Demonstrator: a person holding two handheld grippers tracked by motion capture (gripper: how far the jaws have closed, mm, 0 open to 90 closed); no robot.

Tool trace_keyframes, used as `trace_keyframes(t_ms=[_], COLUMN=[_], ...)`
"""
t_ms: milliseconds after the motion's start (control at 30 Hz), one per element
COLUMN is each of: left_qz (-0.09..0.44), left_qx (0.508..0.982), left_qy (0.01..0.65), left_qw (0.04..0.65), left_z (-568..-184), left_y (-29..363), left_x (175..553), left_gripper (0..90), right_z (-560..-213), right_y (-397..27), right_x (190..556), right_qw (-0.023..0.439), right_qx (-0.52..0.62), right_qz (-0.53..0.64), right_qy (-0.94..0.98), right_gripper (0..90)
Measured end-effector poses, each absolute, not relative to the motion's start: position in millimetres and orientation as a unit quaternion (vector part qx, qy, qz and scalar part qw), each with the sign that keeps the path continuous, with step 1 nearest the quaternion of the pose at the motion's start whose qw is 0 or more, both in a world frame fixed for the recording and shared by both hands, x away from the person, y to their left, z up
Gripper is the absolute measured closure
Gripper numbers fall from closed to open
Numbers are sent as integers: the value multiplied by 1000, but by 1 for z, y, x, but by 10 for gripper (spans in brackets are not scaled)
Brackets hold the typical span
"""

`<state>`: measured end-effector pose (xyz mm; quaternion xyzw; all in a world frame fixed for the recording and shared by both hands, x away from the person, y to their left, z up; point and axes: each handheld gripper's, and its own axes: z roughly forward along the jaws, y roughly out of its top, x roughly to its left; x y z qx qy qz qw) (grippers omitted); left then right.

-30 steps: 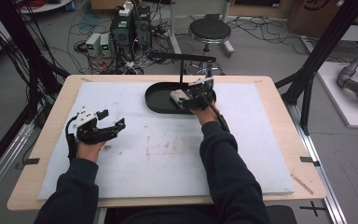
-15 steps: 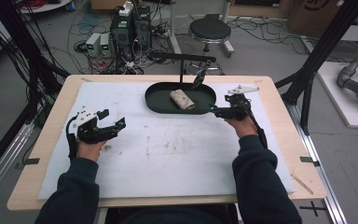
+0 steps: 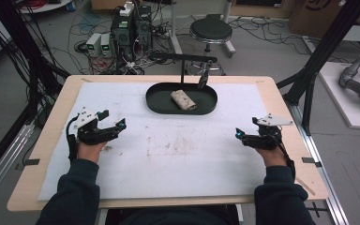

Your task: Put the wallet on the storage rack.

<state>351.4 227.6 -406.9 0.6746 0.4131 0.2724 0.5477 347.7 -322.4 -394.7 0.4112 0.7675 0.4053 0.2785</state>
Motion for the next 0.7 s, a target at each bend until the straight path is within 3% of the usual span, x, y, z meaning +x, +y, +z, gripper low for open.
trace_keyframes(t_ms=[700], left_qz=[268], left_qx=[674], left_qy=[405], left_qw=[557], left_z=[-408], left_y=[225], left_x=[348], left_gripper=[199], right_z=[-395], right_y=[-330], right_x=[336], right_qw=[295], right_qx=[427], right_qz=[399], right_qy=[756], right_gripper=[202])
